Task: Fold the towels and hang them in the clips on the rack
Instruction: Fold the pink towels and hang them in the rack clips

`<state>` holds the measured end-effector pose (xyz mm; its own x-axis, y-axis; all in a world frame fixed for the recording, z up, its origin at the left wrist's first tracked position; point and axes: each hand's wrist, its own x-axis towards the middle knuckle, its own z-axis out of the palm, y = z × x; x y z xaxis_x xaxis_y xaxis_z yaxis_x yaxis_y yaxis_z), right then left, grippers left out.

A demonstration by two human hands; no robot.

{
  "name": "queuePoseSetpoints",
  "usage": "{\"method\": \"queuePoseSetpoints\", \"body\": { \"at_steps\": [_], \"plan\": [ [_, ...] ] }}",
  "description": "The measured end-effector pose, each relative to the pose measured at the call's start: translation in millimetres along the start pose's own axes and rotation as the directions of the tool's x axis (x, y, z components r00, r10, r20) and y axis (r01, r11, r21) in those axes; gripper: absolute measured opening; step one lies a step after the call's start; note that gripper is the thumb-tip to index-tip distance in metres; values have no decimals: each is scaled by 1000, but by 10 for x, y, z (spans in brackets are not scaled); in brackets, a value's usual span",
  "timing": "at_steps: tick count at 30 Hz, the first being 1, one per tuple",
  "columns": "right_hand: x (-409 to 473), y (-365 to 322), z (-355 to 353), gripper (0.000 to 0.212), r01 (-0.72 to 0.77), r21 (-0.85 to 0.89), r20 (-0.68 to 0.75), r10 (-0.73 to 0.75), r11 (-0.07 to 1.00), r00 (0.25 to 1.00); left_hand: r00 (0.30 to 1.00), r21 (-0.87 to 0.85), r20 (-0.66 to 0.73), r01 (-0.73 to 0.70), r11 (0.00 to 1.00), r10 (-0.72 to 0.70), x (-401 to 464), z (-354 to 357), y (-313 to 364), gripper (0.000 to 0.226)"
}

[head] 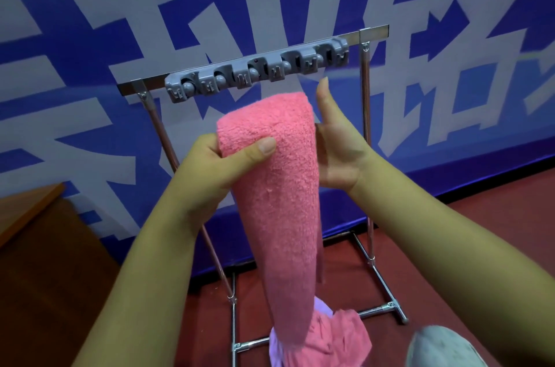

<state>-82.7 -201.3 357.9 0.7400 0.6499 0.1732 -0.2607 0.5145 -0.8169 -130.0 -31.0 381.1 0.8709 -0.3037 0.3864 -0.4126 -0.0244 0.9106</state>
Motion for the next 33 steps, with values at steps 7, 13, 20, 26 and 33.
{"method": "queuePoseSetpoints", "body": {
  "at_steps": [7, 13, 20, 26, 33],
  "plan": [
    [-134, -91, 104, 59, 99, -406, 41, -90, 909, 995, 998, 211, 14, -65, 975, 63, 35, 35, 117, 17],
    [-92, -115, 203, 30, 127, -492, -15, -154, 862, 988, 995, 186, -15, -99, 978, 103, -24, -40, 16, 11],
    [-76, -121, 357, 14, 189, -484, 27, -202, 855, 979, 900, 191, -287, -282, 940, 329, -284, -182, -412, 35],
    [-4, -169, 475, 14, 196, -456, 73, -183, 868, 980, 995, 15, -104, 8, 1000, -7, -350, -70, -670, 103],
    [39, -415, 565, 15, 193, -260, 52, -186, 946, 981, 976, -37, -64, 208, 977, -210, -340, 8, -927, 34]
  ]
}}
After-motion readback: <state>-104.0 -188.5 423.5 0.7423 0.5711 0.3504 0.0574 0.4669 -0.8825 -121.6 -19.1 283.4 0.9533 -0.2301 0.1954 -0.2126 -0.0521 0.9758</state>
